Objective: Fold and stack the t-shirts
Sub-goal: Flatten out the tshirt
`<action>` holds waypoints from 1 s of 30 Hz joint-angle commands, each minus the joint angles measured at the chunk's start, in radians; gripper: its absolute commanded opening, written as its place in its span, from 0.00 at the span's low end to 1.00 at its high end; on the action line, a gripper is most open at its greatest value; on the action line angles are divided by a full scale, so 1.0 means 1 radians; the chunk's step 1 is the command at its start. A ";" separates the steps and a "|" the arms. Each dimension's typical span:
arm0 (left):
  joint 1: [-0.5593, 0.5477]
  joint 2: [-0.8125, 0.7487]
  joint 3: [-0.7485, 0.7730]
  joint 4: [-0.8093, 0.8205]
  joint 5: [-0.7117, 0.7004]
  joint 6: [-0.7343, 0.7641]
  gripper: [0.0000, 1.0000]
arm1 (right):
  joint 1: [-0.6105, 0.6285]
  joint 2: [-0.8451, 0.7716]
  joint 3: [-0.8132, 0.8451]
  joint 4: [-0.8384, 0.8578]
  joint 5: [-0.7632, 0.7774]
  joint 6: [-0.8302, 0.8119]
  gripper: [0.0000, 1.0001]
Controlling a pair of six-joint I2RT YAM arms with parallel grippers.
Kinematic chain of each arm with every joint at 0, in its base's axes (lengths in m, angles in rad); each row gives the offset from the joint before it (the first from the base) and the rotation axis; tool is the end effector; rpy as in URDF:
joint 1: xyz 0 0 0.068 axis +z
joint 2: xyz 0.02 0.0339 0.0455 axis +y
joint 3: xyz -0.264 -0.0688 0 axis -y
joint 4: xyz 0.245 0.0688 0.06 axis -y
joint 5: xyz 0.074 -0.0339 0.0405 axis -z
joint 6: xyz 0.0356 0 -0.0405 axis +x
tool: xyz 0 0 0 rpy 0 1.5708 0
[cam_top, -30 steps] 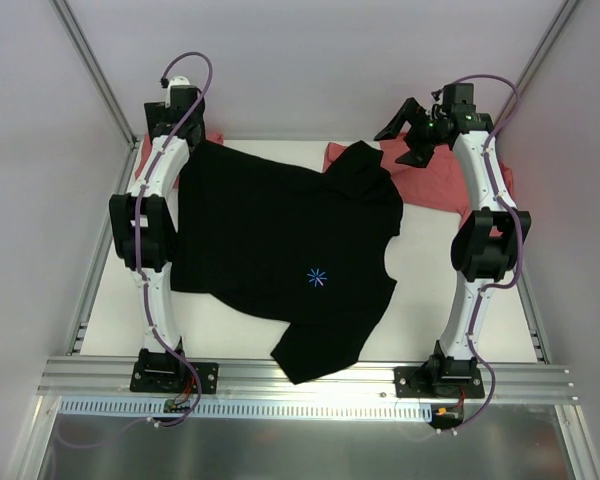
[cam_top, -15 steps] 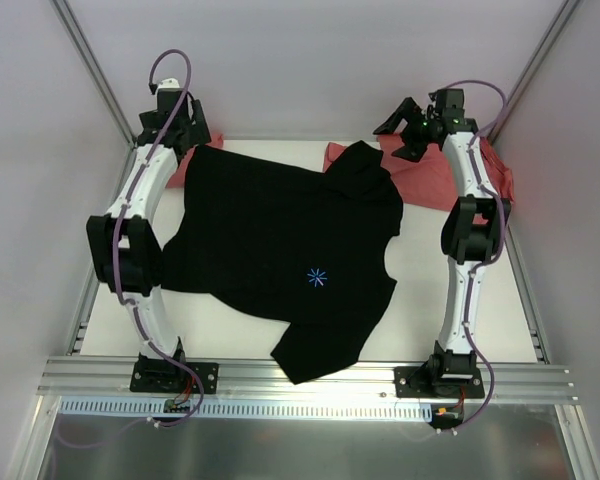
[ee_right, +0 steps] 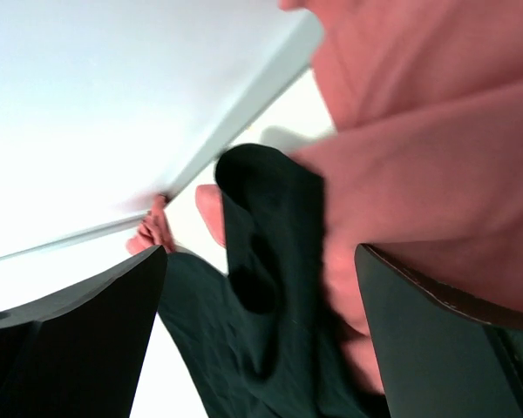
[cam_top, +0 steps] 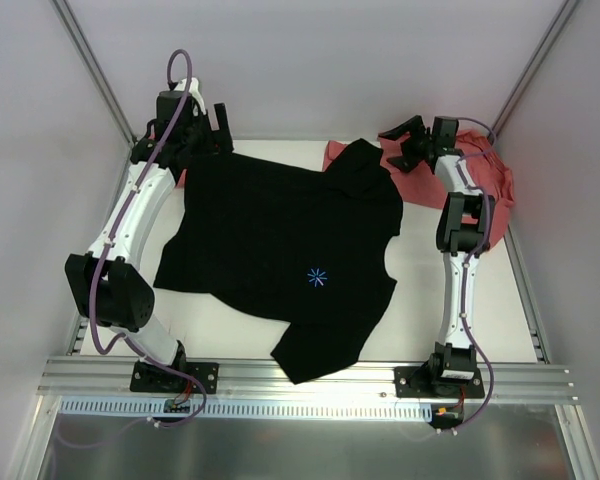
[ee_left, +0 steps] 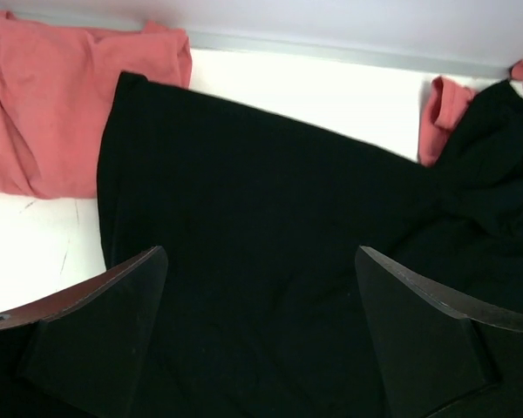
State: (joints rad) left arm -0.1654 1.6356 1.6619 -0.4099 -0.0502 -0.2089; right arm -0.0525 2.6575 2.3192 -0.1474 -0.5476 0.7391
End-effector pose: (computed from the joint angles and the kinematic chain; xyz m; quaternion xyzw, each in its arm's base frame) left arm 0.3771 -0.0611 0.4024 -0.0321 0.8282 -0.0836 0.5533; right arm 0.5972 -0.0128 0.1629 0.1891 0.8146 0.3854 0.3901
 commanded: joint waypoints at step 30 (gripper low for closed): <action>-0.033 0.055 0.068 -0.055 0.027 0.032 0.92 | 0.003 -0.056 -0.069 0.083 -0.020 -0.010 0.57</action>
State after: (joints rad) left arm -0.1902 1.6833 1.6859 -0.4702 -0.0338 -0.1871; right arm -0.0277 2.6598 2.2436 -0.0444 -0.5571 0.7498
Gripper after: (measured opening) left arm 0.917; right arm 0.609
